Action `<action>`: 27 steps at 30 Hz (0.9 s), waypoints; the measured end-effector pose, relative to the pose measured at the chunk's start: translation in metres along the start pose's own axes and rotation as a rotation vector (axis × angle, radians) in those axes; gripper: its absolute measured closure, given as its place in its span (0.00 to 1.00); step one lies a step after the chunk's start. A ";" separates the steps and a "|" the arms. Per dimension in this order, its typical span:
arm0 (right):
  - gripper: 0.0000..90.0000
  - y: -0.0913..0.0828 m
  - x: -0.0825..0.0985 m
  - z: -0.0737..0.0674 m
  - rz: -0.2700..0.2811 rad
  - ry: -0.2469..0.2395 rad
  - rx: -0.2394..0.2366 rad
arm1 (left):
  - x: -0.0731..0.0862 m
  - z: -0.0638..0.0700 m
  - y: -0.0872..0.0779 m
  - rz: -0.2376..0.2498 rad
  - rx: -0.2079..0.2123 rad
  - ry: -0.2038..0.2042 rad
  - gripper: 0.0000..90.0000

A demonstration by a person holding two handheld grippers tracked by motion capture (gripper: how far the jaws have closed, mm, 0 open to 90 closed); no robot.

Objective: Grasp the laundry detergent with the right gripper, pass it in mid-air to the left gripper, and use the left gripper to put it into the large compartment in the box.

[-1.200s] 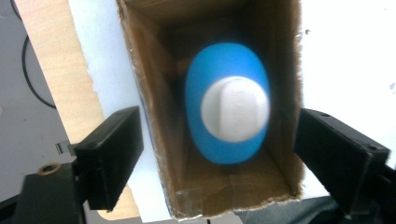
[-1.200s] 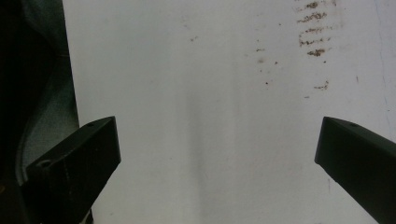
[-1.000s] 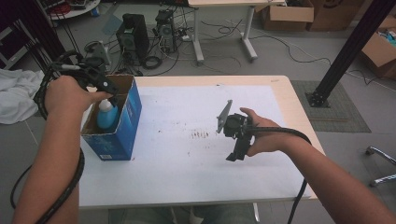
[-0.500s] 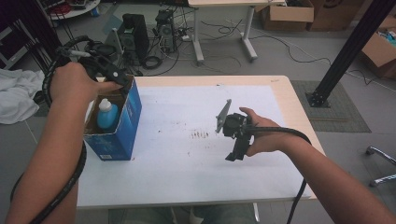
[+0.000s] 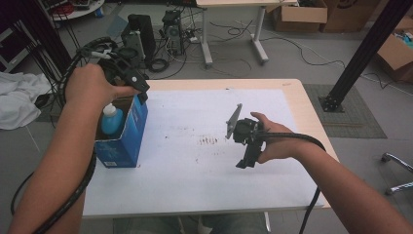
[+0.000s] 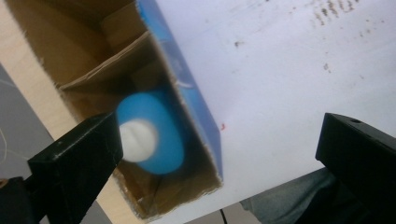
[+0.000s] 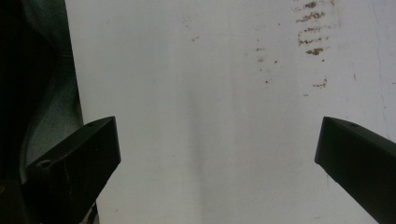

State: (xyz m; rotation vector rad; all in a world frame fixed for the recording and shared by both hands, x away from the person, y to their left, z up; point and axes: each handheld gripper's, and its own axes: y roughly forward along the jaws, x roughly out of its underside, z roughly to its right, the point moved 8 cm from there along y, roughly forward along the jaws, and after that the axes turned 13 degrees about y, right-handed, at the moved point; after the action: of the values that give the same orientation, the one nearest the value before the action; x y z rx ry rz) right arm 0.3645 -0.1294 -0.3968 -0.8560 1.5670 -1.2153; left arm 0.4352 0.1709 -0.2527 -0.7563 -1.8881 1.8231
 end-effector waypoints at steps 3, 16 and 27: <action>0.00 -0.001 0.001 0.000 -0.001 0.001 0.001 | -0.005 0.010 0.001 0.005 0.036 0.043 0.00; 0.00 -0.003 0.002 0.002 -0.009 0.011 0.008 | -0.017 0.063 0.020 -0.017 0.201 0.442 0.00; 0.00 -0.004 0.000 0.006 -0.019 0.022 0.011 | -0.003 0.117 0.047 -0.083 0.320 0.895 0.00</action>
State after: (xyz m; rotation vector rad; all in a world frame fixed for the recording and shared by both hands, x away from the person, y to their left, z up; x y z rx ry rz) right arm 0.3700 -0.1320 -0.3932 -0.8547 1.5714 -1.2500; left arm 0.3692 0.0785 -0.3069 -1.1020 -1.0067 1.3305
